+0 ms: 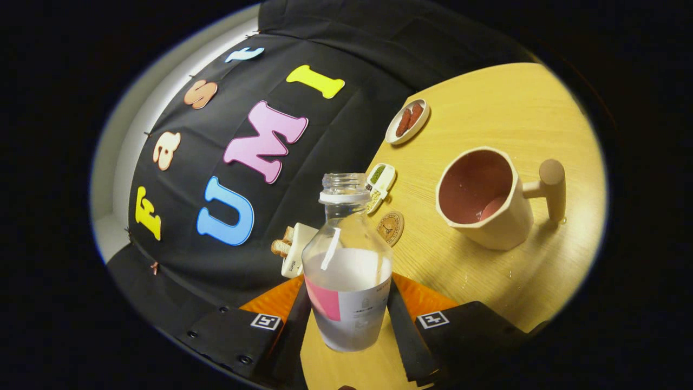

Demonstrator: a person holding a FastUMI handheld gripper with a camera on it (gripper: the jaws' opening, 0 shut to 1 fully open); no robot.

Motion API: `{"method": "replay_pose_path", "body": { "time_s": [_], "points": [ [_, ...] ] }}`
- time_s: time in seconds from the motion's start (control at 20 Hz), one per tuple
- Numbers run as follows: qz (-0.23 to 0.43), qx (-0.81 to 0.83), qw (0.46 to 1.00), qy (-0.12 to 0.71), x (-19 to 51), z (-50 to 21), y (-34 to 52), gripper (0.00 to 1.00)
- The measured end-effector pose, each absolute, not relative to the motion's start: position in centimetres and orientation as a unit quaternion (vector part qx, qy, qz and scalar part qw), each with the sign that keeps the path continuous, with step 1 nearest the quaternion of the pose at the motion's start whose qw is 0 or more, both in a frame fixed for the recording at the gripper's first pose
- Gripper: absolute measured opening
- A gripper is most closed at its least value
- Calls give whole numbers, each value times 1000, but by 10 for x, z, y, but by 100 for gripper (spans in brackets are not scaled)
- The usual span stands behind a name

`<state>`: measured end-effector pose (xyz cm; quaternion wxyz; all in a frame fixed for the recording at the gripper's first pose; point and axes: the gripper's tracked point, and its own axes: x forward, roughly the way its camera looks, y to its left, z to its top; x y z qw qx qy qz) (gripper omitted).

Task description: Take the bottle from table, then pour the juice into the cup, finally place the bottle on the coaster

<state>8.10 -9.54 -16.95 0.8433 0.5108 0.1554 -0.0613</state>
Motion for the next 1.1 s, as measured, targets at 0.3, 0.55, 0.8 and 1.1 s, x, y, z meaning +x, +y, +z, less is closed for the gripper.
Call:
{"method": "replay_pose_path", "body": {
  "time_s": [0.3, 0.55, 0.8, 1.1],
  "points": [
    [-65, 583, 791, 173, 82, -181, -95, 76],
    [-71, 631, 756, 159, 84, -180, -102, 76],
    [-77, 672, 723, 140, 84, -172, -112, 76],
    [-86, 720, 679, 118, 83, -167, -120, 75]
  ]
}}
